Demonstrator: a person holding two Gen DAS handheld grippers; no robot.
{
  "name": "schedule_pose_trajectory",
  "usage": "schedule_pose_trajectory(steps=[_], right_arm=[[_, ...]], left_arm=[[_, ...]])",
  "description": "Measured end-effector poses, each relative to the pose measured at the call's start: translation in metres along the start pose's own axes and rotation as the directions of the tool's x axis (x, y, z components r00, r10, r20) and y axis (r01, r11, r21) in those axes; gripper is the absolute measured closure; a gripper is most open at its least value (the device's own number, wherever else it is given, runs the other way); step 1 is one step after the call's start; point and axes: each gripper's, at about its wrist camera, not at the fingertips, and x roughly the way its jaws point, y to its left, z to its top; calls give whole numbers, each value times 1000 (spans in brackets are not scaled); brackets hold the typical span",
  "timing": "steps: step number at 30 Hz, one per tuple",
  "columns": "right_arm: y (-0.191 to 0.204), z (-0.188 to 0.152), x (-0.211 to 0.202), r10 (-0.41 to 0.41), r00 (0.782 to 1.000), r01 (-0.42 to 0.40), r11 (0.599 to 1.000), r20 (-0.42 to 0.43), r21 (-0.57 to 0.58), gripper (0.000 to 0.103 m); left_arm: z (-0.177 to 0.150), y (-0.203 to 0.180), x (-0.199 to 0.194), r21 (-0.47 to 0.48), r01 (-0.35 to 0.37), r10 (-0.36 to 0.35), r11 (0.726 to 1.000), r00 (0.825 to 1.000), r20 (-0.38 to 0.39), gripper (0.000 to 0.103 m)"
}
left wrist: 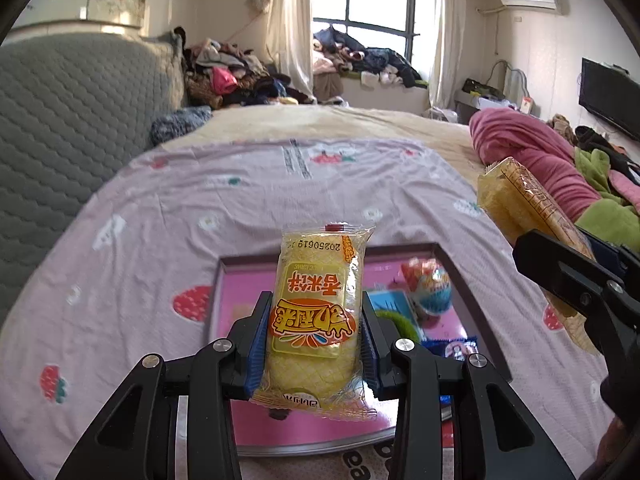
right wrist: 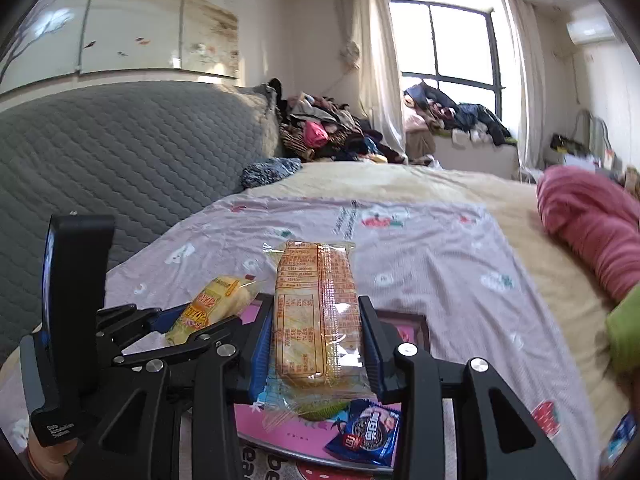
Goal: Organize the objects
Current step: 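Lower the cake pack with the left gripper while the right lowers the bread pack into the tray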
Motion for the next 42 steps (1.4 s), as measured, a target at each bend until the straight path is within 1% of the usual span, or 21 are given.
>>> schedule_pose_trajectory(steps=[3, 5, 7, 13, 18, 21, 25, 34, 42], right_arm=[[-8, -12, 10, -7, 1000, 7, 1000, -15, 6, 64], [-13, -20, 15, -6, 1000, 6, 1000, -10, 10, 64], [-17, -22, 22, -8, 1000, 9, 1000, -20, 17, 64], [-20, -27, 38, -13, 999, 13, 1000, -44, -1, 64], [-18, -29, 42, -15, 999, 14, 1000, -51, -16, 64], [-14, -31, 44, -33, 998, 31, 999, -56, -36, 64], [-15, -33, 47, -32, 998, 30, 999, -63, -31, 64], [-17, -35, 54, -34, 997, 31, 999, -75, -29, 64], [-19, -38, 60, -37, 995, 35, 999, -90, -27, 64]], left_arm=[[-10, -2, 12, 9, 4, -4, 1000, 1000, -11, 63], [-14, -4, 20, 10, 11, -10, 1000, 1000, -15, 63], [-17, -4, 25, 17, 10, -10, 1000, 1000, -22, 63], [-22, 0, 37, -1, 14, -14, 1000, 999, -44, 63], [-25, -1, 39, 10, 12, -11, 1000, 999, -44, 63], [-26, -1, 40, 7, 8, -7, 1000, 999, -47, 63], [-26, -1, 42, 12, 8, -8, 1000, 999, -47, 63], [-30, -1, 51, 17, 5, -4, 1000, 997, -72, 62], [-35, -3, 62, 26, 5, -2, 1000, 994, -110, 62]])
